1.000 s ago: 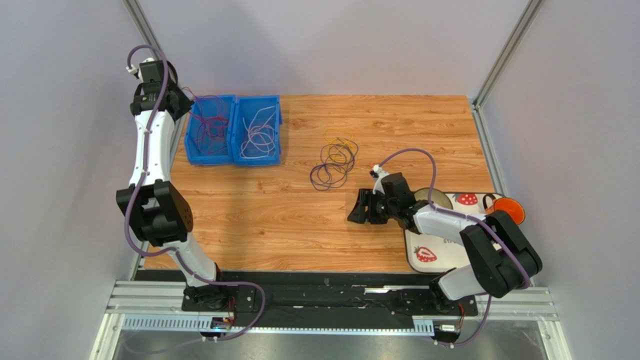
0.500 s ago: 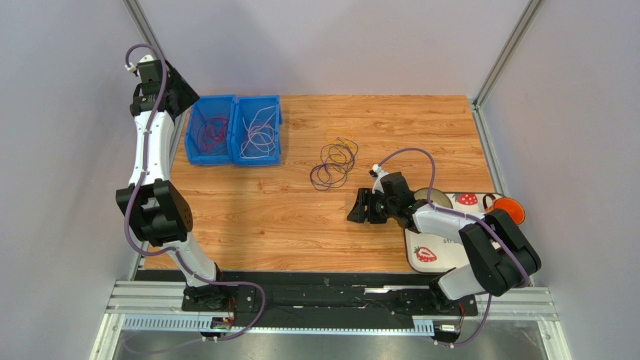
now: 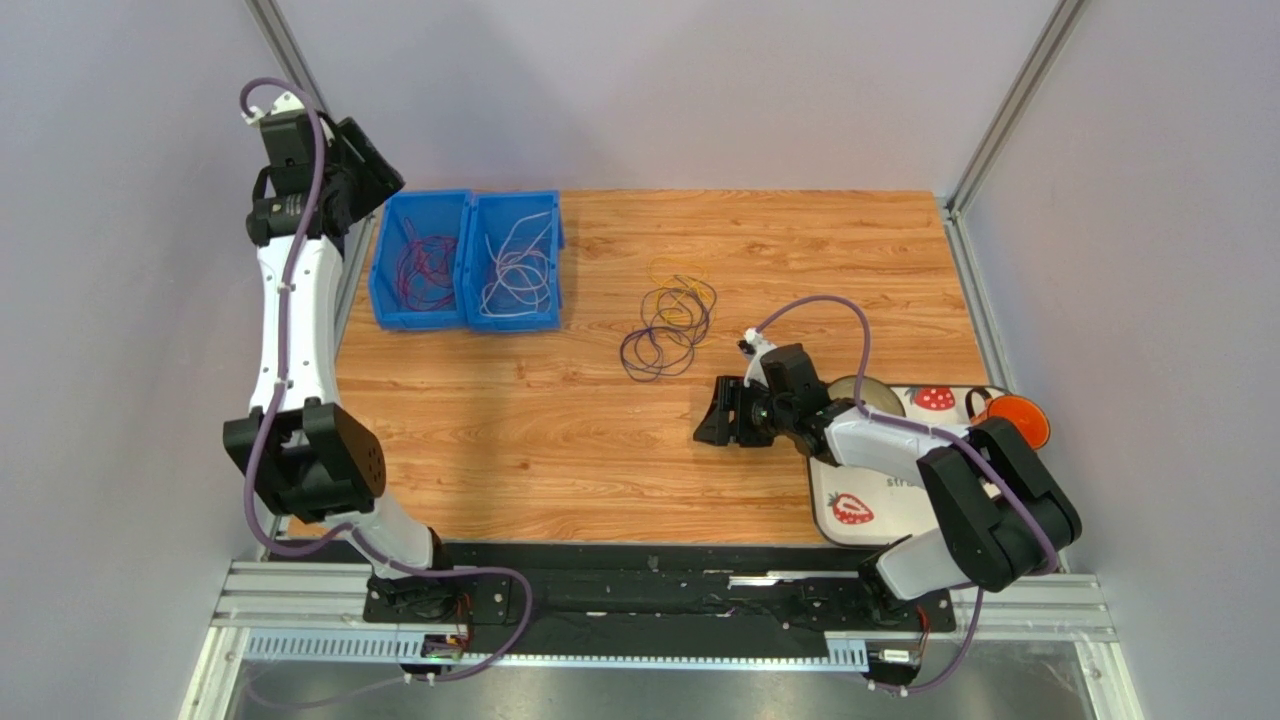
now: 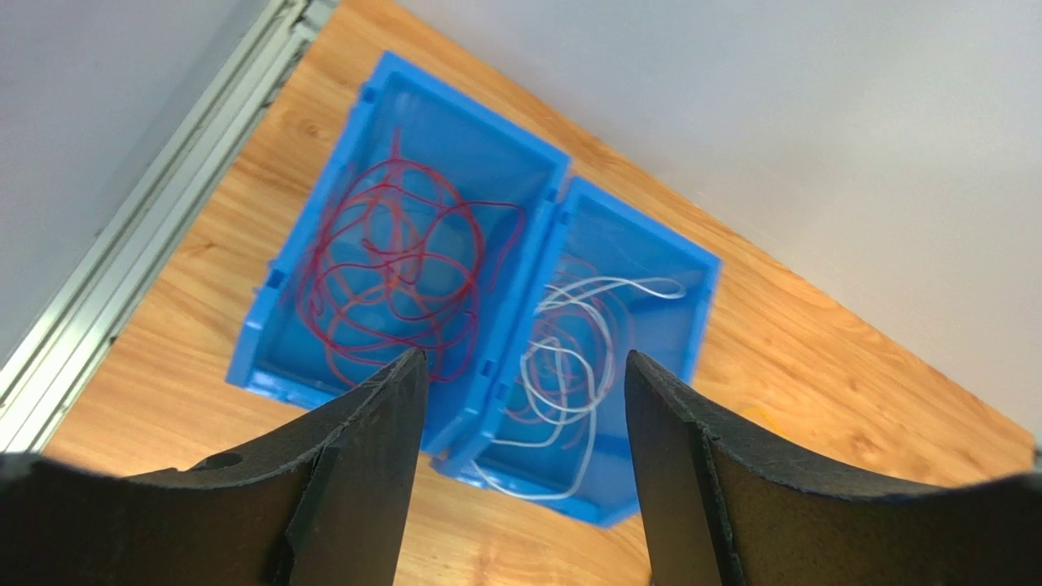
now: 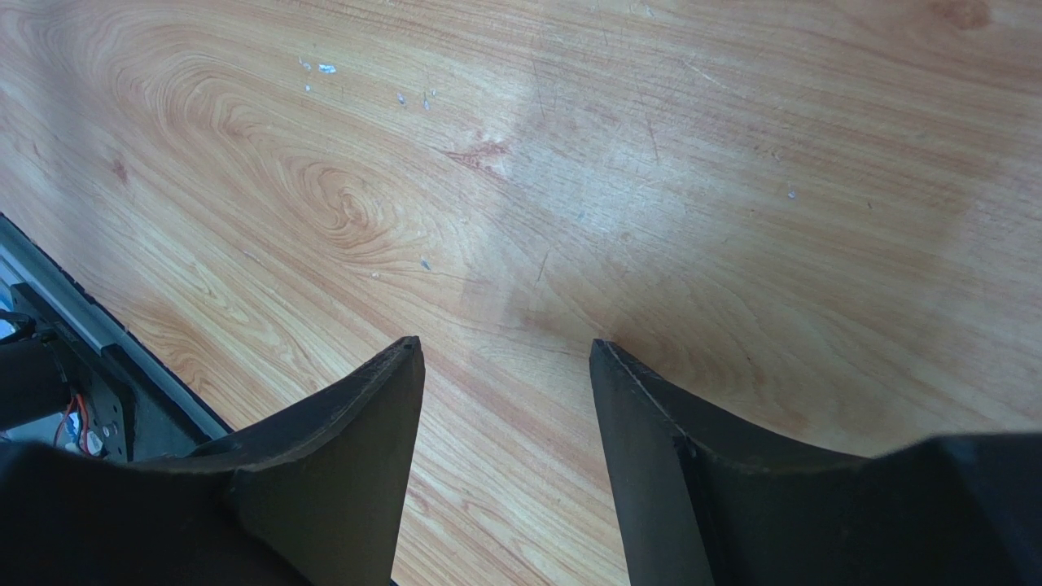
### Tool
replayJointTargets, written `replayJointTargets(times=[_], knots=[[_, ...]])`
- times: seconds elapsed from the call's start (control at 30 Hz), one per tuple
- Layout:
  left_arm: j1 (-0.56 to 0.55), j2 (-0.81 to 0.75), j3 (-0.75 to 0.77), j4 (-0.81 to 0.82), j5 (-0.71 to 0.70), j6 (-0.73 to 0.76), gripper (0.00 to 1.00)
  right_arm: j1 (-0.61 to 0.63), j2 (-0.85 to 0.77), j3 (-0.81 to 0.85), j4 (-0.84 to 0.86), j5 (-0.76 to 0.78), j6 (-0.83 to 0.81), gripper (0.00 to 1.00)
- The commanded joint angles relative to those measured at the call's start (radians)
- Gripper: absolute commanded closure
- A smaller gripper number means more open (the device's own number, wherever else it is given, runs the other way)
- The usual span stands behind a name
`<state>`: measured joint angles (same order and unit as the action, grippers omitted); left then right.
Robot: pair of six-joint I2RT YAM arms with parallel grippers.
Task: Untangle the cables
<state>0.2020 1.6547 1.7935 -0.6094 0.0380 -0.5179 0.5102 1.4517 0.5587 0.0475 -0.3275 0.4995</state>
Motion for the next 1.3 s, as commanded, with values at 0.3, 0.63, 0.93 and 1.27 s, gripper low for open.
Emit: replayJointTargets(times=[0.3, 0.63, 0.93, 1.27], knots=[[-0.386, -0.168, -0.091, -0.069, -0.036, 0.139, 0.35, 0.005, 0.030, 0.001, -0.044, 0.039, -0.021, 0.40], [-0.621, -0.127, -0.193, -0.038, -0.092, 0.160, 0.39, 0.004, -0.022, -0.026, -0.044, 0.108, 0.013, 0.40], [-0.792, 0.066, -0.244, 0.040, -0.105, 0.142, 0.39, 0.004, -0.134, -0.095, -0.020, 0.177, 0.040, 0.42], [-0.855, 0.217, -0.284, 0.083, -0.109, 0.151, 0.38, 0.002, -0.148, -0.108, -0.009, 0.177, 0.045, 0.42]])
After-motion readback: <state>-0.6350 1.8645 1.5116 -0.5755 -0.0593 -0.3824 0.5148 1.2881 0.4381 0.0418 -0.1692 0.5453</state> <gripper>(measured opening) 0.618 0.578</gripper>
